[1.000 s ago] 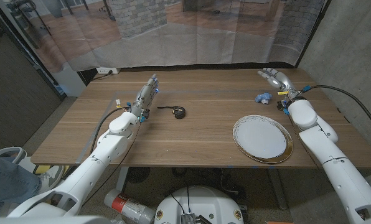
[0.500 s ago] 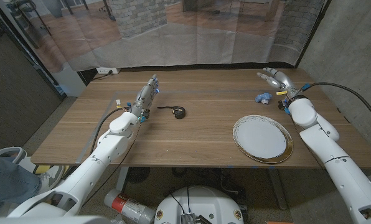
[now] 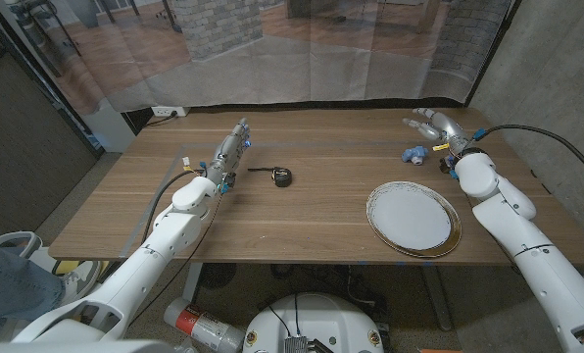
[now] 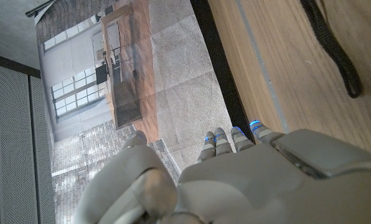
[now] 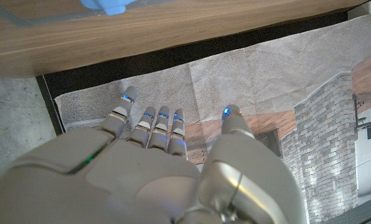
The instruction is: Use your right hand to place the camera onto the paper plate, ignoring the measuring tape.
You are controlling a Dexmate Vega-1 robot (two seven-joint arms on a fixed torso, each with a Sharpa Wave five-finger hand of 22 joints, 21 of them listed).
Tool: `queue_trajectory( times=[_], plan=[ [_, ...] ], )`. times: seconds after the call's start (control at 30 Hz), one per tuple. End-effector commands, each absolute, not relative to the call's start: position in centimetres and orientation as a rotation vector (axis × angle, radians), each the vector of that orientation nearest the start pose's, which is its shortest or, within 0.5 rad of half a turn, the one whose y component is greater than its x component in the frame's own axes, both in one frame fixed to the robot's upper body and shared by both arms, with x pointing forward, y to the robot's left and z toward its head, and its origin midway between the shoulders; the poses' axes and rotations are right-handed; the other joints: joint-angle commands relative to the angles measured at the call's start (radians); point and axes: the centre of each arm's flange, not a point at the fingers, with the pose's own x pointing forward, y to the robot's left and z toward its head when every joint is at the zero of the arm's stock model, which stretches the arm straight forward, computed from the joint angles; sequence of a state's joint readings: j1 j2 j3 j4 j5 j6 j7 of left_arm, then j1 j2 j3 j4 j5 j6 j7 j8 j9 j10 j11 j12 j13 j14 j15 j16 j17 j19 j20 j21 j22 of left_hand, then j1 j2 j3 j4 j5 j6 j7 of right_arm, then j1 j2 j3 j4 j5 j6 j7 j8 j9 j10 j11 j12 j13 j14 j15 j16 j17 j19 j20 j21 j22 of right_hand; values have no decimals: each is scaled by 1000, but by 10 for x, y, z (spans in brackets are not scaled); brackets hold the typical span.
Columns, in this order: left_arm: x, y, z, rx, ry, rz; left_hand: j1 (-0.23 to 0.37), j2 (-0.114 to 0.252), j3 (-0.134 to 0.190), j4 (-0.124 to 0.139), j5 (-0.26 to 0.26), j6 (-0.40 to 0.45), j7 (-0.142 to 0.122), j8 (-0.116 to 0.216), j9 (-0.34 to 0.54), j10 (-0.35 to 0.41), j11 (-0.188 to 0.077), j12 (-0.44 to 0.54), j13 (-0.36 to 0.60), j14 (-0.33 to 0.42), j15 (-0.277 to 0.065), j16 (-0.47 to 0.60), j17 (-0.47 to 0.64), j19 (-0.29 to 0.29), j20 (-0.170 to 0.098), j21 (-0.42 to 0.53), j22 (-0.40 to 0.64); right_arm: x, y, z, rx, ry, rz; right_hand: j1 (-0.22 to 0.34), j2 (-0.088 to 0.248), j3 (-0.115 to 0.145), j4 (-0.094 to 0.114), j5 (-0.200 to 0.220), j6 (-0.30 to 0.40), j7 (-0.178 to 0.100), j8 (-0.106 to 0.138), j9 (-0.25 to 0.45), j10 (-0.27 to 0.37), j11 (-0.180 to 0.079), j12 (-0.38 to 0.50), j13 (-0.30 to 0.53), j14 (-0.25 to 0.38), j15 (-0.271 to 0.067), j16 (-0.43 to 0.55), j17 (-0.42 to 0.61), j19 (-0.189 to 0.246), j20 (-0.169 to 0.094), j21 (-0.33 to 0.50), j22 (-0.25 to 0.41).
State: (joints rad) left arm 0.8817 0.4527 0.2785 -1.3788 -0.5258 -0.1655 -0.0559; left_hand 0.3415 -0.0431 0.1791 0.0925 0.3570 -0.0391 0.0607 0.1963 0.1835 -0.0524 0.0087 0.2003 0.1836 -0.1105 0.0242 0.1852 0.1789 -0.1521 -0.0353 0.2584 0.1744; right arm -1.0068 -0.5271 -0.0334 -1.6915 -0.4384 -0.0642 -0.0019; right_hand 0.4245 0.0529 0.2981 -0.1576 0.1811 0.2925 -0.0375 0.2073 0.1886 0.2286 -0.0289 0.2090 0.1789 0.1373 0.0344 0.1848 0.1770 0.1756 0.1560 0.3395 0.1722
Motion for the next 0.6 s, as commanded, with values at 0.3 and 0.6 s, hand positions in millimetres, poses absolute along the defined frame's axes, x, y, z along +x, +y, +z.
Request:
queue_trajectory(
  times=[0.3, 0.6],
  plan=[
    [648, 279, -29, 8, -548, -215, 4, 10, -3, 0, -5, 11, 0, 6, 3, 6, -6, 5, 3, 2, 13, 6, 4, 6, -8, -10, 5, 584, -358, 39, -1062, -522, -280, 19, -11, 3, 0, 2, 3, -61, -4, 3, -2, -13, -1, 4, 0, 34, 0, 2, -7, 54, -23, 4],
    [647, 278, -32, 5, -545, -216, 6, 12, -4, -1, -7, 16, 6, 7, 3, 8, 3, 5, 3, -1, 20, 4, 4, 6, -5, -13, 5, 584, -356, 44, -1138, -471, -275, 43, -28, 6, -8, 7, -34, -73, -17, 3, -40, -30, -13, 5, -12, 44, -3, 2, 2, 58, -36, 5]
  ],
)
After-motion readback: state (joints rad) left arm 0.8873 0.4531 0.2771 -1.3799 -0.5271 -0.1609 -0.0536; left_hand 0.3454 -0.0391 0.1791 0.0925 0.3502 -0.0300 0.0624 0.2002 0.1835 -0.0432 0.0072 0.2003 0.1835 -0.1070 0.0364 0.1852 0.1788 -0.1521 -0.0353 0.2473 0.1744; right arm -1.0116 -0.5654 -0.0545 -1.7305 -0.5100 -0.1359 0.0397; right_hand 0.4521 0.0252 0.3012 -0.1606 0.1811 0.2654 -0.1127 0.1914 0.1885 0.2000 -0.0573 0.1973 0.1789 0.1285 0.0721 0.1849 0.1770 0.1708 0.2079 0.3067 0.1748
